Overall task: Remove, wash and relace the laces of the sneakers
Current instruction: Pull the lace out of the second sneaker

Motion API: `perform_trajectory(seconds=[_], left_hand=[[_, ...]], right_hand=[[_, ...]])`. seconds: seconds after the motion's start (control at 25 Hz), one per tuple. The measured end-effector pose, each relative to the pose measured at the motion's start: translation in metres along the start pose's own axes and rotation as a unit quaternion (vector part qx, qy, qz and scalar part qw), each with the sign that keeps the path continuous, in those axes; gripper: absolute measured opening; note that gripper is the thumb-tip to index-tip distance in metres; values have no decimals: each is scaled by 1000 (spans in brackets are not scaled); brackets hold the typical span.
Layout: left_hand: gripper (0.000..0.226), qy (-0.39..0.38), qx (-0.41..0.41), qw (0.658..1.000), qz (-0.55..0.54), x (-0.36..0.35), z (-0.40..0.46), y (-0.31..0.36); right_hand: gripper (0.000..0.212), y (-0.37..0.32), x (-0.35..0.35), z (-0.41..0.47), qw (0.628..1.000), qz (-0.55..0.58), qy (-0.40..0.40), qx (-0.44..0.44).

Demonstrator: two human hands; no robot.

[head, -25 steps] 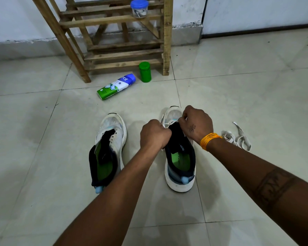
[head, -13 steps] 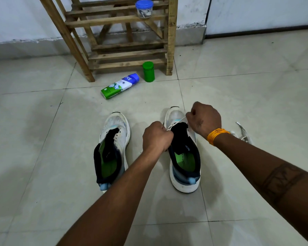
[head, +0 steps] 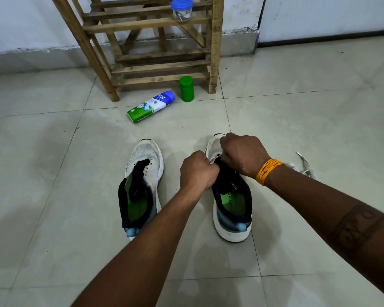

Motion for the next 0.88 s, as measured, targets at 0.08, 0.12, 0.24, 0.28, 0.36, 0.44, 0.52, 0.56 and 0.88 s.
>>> perform_trajectory(seconds=[0.08,0.12,0.24,0.28,0.36,0.44,0.52,0.56,0.88], left_hand=[[38,0,14,1000,-14,0,1,-6],[38,1,18,1000,-19,0,1,-7],[32,2,2,1000,-15,0,-1,-4],[29,1,-5,1000,-15,-1,0,-2],[26,-2,-12,1000,-9,-1,0,0],[25,-5,-10,1000,-7,0,-2,0],[27,-6,-4,1000,-17,2,-4,-1],[30,-8,-2,1000,-20,2,-6,-1],[19,0,-18,1000,-4,-4,-9,-4]], right_hand=[[17,29,13,1,995,20,45,-86],[17,38,21,-1,991,50,63,-106],[23,10,26,-4,993,112,23,-2],[24,-7,19,-5,995,94,-12,39],[21,-27,4,-5,995,33,-56,76],[20,-24,-1,0,997,-3,-46,65],[20,-2,5,4,1000,-3,-5,-14],[19,18,12,4,996,10,23,-83],[23,-9,12,-25,995,73,27,55]])
Point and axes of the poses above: each hand's wrist, its own z-axis towards the middle knuckle, its own x-axis out of the back of the hand, y = z × x, the point moved 7 cm from there along z, towards the middle knuckle, and after that the axes turned 8 degrees about z, right-handed, at the moved point
